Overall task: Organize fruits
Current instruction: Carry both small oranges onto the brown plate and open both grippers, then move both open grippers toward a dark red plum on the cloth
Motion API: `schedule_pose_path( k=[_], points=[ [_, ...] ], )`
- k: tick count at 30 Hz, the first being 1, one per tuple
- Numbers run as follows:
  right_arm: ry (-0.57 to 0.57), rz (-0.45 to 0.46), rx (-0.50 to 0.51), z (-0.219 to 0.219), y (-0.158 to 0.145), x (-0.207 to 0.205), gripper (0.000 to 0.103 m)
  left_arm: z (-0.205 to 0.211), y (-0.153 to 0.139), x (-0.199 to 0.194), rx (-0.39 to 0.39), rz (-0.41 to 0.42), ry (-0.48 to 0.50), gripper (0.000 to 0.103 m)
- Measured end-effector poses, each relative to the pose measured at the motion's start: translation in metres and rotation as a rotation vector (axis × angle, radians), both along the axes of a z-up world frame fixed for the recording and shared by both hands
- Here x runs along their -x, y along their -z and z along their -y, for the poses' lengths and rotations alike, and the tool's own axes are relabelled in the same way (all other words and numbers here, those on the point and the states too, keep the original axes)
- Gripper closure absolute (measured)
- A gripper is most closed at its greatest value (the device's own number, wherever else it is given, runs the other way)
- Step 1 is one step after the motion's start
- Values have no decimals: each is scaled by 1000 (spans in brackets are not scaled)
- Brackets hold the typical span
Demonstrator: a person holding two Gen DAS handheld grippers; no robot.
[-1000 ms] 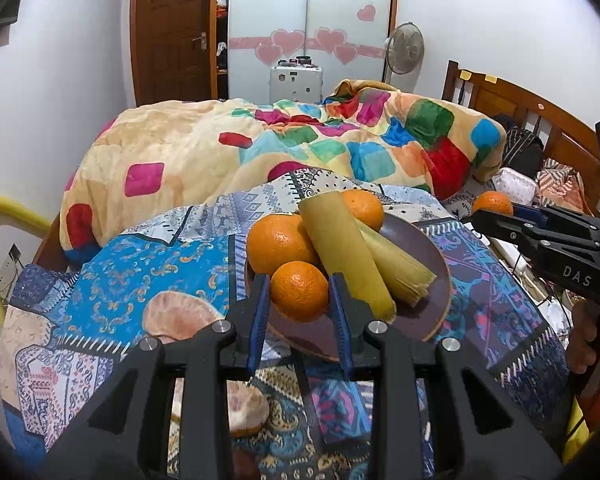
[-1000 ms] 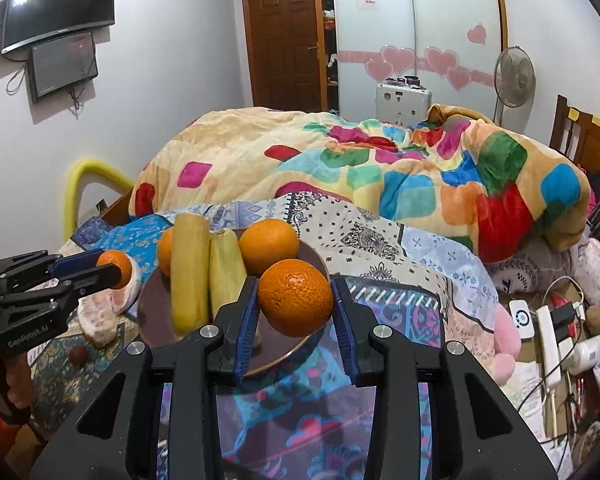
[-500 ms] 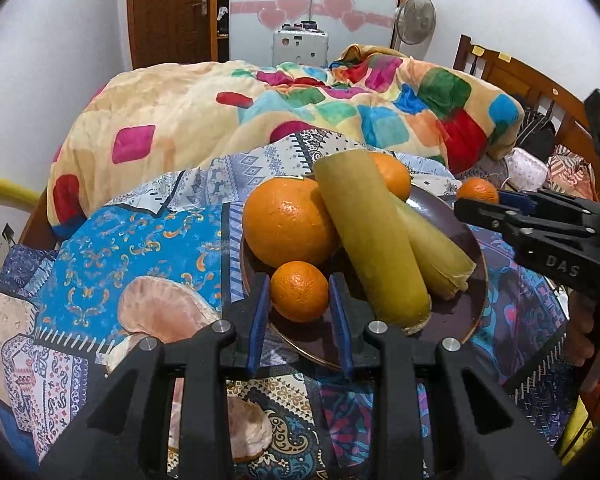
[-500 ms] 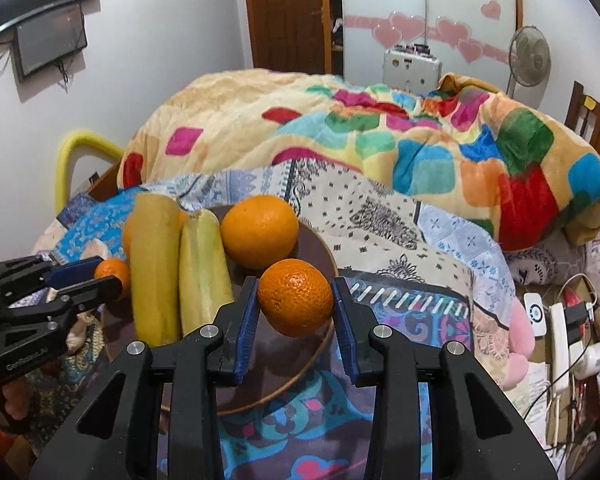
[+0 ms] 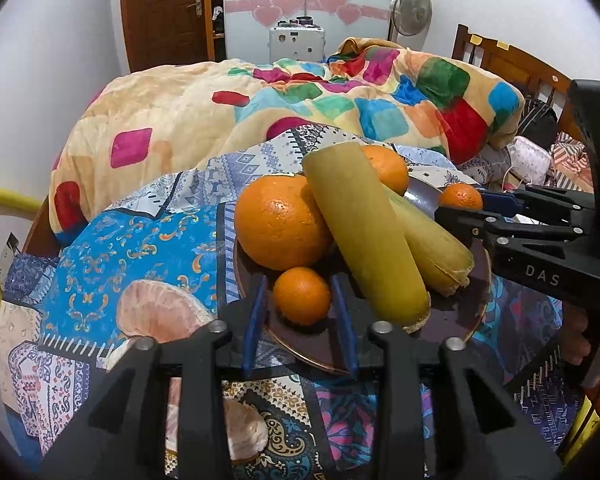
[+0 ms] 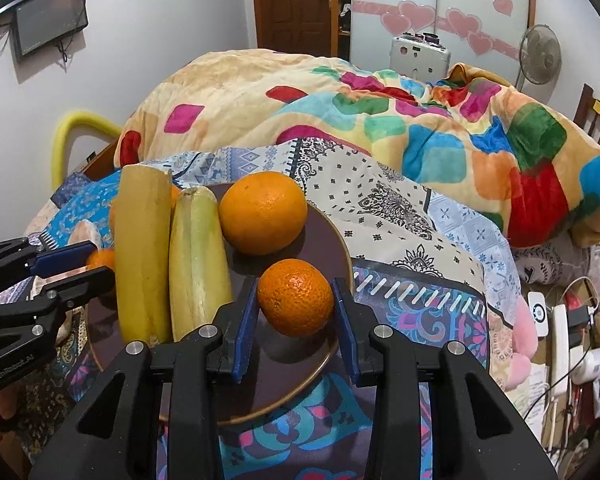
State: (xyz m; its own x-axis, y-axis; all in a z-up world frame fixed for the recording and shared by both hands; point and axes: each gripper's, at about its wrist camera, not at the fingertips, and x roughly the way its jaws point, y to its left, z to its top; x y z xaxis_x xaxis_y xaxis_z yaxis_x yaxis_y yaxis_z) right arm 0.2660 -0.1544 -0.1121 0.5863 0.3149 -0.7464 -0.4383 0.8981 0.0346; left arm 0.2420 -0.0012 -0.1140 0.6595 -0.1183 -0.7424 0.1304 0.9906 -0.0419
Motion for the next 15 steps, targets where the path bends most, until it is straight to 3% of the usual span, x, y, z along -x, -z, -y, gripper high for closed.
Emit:
schedule_pose_path(
  k=[5, 15],
  points=[
    [4, 33, -11, 3, -9, 10, 57, 0, -10, 9, -2, 34, -1, 57],
    [-23, 106, -41, 5, -40, 47, 57, -20, -39, 41, 1, 85, -38, 54]
  ],
)
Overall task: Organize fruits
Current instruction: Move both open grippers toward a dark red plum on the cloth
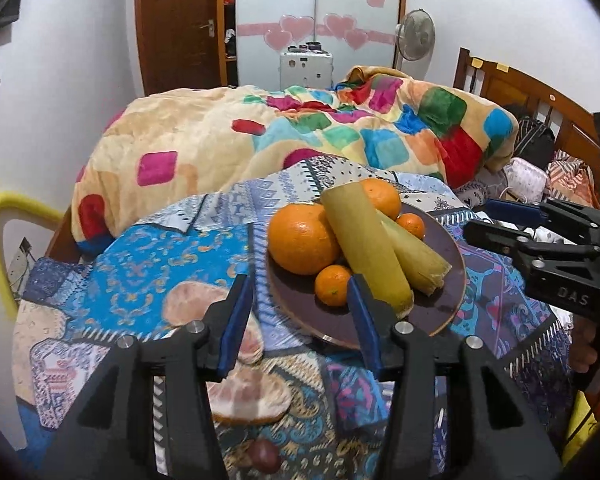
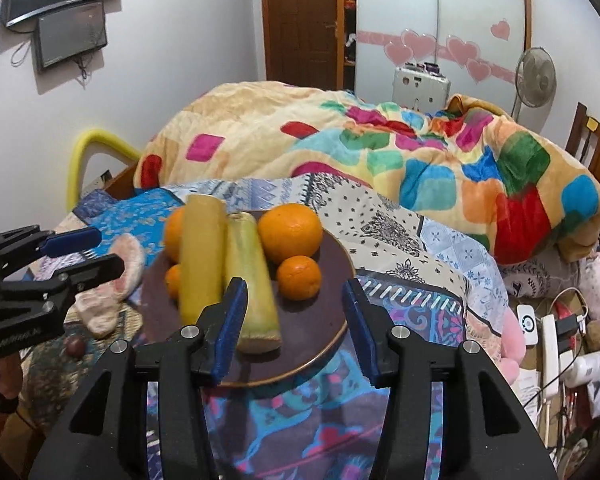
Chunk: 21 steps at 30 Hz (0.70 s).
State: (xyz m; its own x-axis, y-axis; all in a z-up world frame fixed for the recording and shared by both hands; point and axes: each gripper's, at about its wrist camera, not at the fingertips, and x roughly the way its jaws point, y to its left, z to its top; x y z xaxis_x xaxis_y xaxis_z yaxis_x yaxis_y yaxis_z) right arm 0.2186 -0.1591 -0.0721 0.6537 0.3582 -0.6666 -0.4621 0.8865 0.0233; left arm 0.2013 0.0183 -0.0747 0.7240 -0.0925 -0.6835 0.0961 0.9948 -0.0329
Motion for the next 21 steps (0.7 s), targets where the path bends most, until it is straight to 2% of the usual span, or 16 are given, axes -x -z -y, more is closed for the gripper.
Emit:
schedule_pose_path(
  k=[8, 21],
  points=[
    [-35, 19, -30, -5, -9, 33, 55, -23, 8, 29, -19, -40, -47, 50],
    [-73, -23, -15, -12, 15, 62, 54, -35, 55, 63, -4, -145, -52, 50]
  ],
)
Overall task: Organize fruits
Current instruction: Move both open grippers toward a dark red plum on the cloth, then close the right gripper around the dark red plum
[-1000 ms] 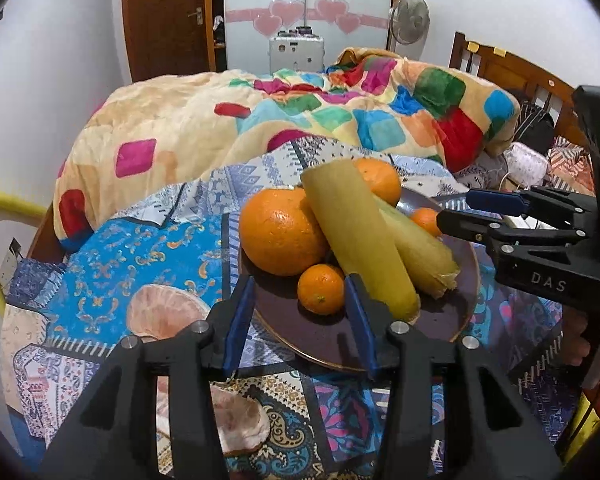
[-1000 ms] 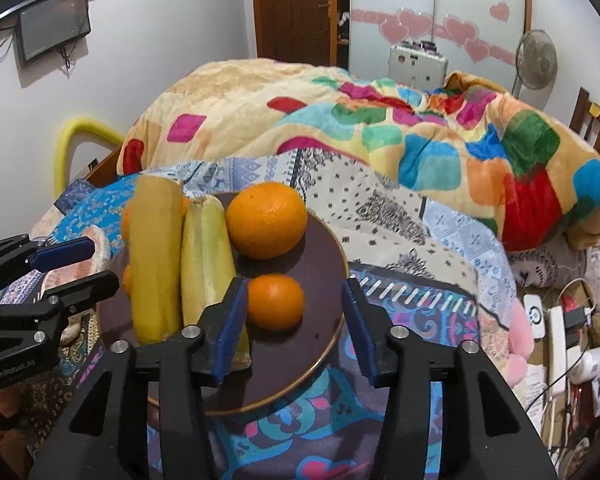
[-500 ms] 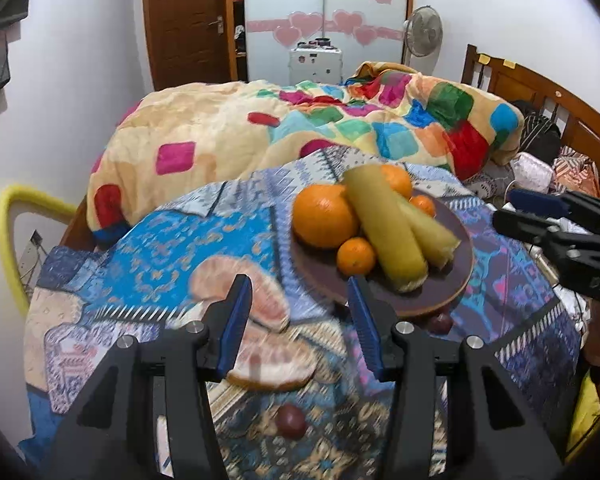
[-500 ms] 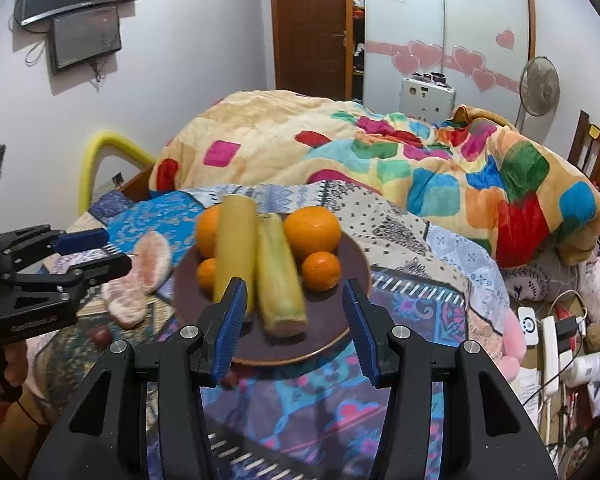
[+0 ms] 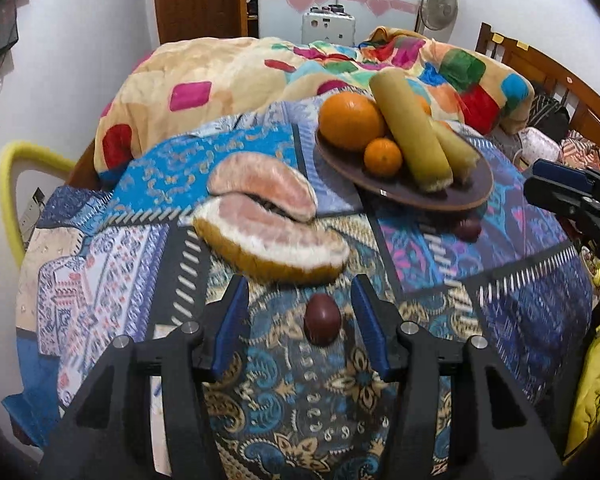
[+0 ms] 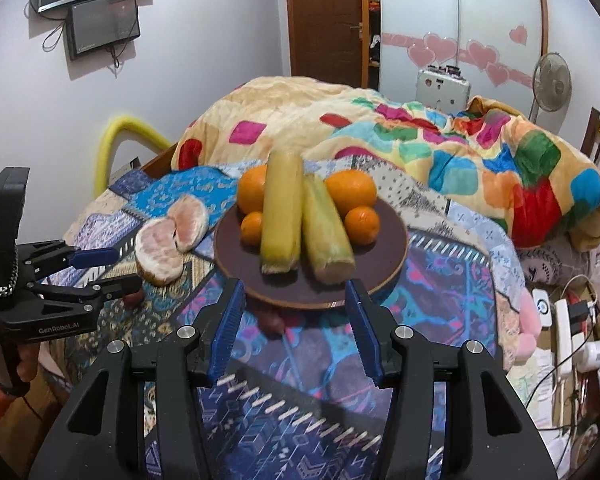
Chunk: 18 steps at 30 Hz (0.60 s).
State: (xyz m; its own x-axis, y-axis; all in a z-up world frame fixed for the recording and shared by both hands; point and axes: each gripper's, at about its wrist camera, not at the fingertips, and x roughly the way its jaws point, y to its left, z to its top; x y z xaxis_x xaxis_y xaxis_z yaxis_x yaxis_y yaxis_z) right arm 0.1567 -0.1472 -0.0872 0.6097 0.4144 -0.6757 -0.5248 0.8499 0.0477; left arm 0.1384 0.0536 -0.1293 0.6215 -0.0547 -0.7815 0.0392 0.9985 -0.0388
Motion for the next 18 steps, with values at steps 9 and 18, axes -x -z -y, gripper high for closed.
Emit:
schedule_pose_path(
  k=[9, 18],
  points=[
    [-22, -91, 59, -8, 37, 0, 54, -4, 16, 5, 32, -20, -1, 53],
    [-39, -118, 84, -24, 47, -10, 54, 0, 15, 10, 35, 7, 44, 79]
  ],
)
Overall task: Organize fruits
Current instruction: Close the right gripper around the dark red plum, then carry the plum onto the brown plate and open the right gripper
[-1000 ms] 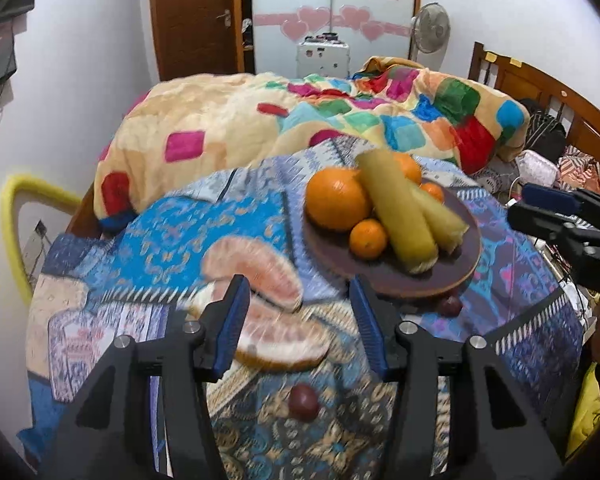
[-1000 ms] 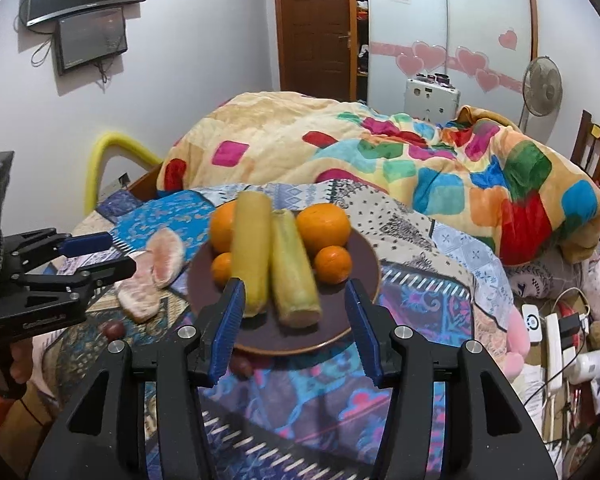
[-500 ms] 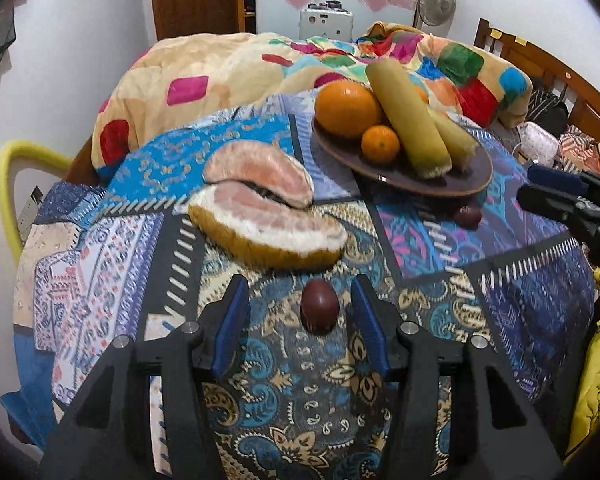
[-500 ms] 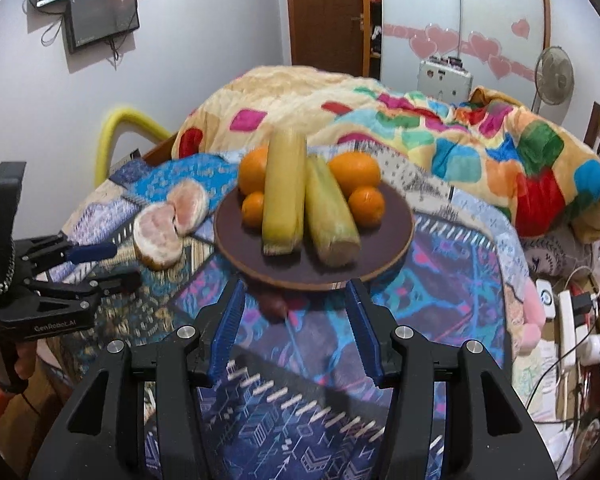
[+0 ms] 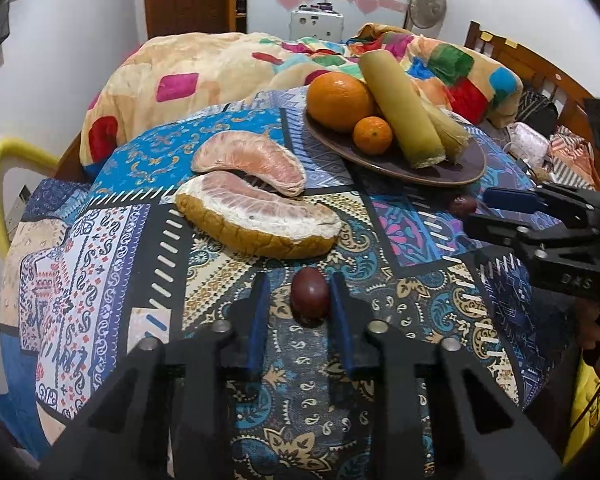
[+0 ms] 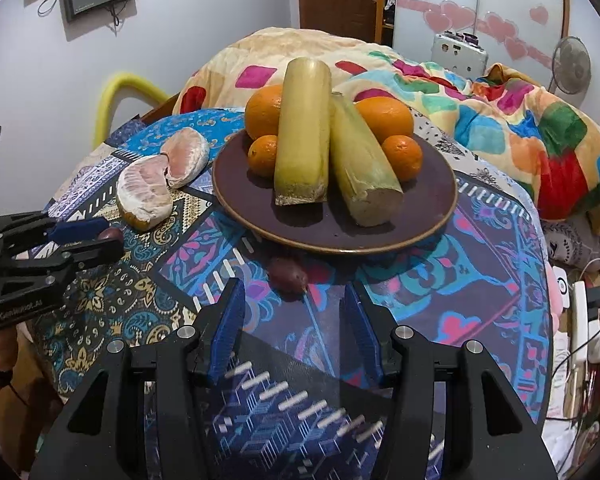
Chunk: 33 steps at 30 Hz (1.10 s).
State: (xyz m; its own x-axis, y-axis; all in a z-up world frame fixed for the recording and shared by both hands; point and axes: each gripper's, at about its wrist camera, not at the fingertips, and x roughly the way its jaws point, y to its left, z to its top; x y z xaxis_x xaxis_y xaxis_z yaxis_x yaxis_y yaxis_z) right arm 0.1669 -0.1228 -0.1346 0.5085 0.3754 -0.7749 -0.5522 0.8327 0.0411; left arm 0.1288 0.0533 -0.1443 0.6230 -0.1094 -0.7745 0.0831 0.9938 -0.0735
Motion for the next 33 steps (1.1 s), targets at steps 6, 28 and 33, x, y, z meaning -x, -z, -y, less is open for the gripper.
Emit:
schedule_pose_path(
  k=[6, 28, 33],
  points=[
    [10, 0, 25, -7, 3, -6, 63, 4, 1, 2, -1, 14, 20, 84],
    [42, 49, -32, 23, -16, 11, 85, 3, -25, 0, 30, 55, 19, 85],
    [71, 83, -49, 37, -28, 9, 85, 13, -39, -13, 27, 87, 32, 85]
  ],
)
